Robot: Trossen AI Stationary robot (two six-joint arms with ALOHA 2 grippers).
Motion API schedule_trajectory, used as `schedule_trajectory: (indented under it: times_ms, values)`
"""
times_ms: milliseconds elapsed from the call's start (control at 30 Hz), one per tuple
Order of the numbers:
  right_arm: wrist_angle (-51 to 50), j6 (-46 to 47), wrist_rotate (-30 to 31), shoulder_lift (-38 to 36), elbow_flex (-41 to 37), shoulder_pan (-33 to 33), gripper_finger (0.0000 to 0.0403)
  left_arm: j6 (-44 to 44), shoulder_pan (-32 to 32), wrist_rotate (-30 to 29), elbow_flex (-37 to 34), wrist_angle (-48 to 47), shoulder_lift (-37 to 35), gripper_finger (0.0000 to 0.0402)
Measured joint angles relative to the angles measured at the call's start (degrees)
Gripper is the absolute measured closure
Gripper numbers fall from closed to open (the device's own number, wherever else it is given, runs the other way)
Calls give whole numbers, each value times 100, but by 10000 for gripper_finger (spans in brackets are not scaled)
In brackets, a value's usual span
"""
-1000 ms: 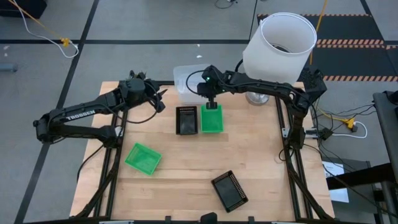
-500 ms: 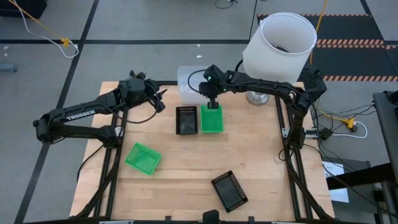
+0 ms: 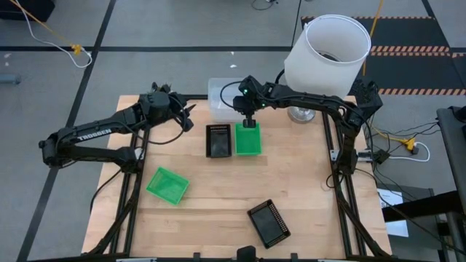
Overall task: Stack baskets by color
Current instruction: Stack the bottom transparent bin on the top stacked transparent bin
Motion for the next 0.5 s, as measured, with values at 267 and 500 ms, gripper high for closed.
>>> schedule_trajectory:
  times_ms: [267,500]
  values:
    - [5,-49,-7,0,0,-2,397,-9,-1,0,0,0,0,256]
    - [11,-57,-7,0,0,-2,396,-13,1,2,0,-1,0,256]
